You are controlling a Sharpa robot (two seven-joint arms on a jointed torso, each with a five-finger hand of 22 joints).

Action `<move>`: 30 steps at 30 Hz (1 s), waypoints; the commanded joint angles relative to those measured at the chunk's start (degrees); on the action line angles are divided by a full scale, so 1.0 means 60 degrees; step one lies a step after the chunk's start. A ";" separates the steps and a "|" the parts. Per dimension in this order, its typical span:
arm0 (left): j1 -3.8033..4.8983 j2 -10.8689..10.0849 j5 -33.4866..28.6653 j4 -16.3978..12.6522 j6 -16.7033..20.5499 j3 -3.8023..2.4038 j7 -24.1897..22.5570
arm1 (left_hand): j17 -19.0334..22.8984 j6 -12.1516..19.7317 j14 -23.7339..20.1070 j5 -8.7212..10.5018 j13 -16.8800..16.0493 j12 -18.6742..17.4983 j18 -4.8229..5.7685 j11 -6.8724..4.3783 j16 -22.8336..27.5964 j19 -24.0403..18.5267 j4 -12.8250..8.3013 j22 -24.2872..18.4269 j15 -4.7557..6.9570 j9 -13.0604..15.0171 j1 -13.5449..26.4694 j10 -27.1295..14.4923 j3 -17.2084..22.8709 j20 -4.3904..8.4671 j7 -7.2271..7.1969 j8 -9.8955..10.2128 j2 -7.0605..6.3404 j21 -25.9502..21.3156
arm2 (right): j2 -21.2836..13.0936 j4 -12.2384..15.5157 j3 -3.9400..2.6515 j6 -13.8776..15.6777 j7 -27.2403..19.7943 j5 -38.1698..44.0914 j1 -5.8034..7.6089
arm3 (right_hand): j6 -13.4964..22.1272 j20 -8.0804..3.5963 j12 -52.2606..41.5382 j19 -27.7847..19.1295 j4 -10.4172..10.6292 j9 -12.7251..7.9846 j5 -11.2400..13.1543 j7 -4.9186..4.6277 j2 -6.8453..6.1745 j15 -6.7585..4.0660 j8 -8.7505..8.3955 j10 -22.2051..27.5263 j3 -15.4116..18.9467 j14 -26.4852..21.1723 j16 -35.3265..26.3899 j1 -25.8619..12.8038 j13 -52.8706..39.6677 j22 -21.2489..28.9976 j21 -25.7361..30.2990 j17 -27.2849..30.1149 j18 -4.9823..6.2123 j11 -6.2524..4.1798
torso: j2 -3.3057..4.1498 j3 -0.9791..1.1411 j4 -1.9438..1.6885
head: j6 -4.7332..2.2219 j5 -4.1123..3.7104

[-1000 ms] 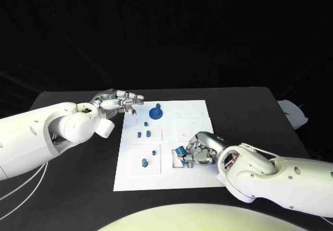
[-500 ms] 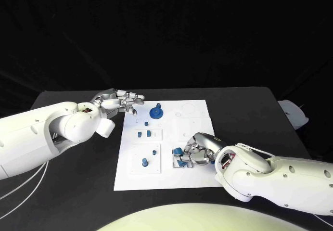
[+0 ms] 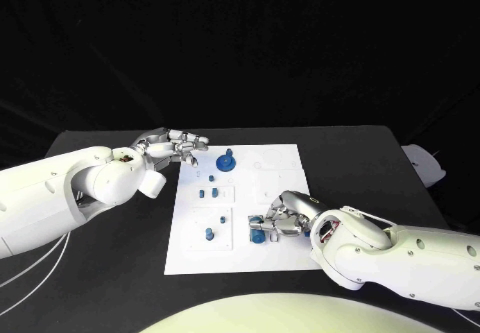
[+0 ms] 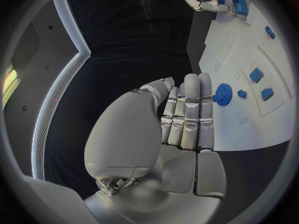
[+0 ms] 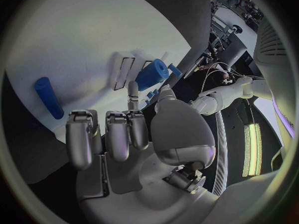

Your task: Assemble the parts on the task board

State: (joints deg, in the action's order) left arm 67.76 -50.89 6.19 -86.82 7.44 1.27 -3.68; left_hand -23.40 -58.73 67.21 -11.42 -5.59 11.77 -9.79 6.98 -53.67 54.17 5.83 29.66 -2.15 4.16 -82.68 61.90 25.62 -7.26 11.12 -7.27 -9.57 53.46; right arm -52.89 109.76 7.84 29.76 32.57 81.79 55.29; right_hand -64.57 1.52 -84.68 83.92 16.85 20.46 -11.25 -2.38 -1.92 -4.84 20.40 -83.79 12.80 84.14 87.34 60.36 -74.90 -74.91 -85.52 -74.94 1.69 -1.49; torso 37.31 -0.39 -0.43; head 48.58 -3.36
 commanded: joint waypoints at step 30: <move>0.0004 -0.0031 0.0009 -0.0025 -0.0156 -0.0005 0.0012 | 0.0013 0.0050 -0.0025 0.0017 0.0009 0.0039 -0.0132 0.0010 0.0056 -0.0043 0.0007 -0.0008 -0.0010 -0.0001 0.0046 -0.0077 -0.0027 -0.0015 0.0001 -0.0043 0.0071 -0.0039 | -0.0614 0.0745 0.0000 -0.0597 -0.0324 0.0463 -0.0010 | 0.0139 -0.0091 -0.0074 0.0832 -0.0734 0.0478 -0.1184 0.0084 0.0037 -0.0102 0.0220 -0.0612 -0.0872 0.0816 0.0124 0.1735 -0.1870 -0.2360 -0.0184 -0.1704 -0.0165 -0.0102 | 0.0003 0.0007 -0.0007 | 0.0008 -0.0010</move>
State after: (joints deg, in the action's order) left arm 67.76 -51.16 6.19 -86.85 7.42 1.27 -3.51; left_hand -23.41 -58.73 67.21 -11.42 -5.60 11.77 -9.80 6.98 -53.67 54.17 5.83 29.67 -2.15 4.16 -82.68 61.90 25.62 -7.26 11.12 -7.27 -9.57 53.46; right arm -56.65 114.24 7.84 28.08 31.52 83.82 55.29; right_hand -63.89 1.32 -84.90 84.13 12.80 23.27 -18.59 -2.01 -1.75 -5.03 21.39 -83.99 7.64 83.92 87.89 70.22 -74.95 -74.92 -86.37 -74.92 1.69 -1.69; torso 37.28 -0.34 -0.40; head 48.65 -3.44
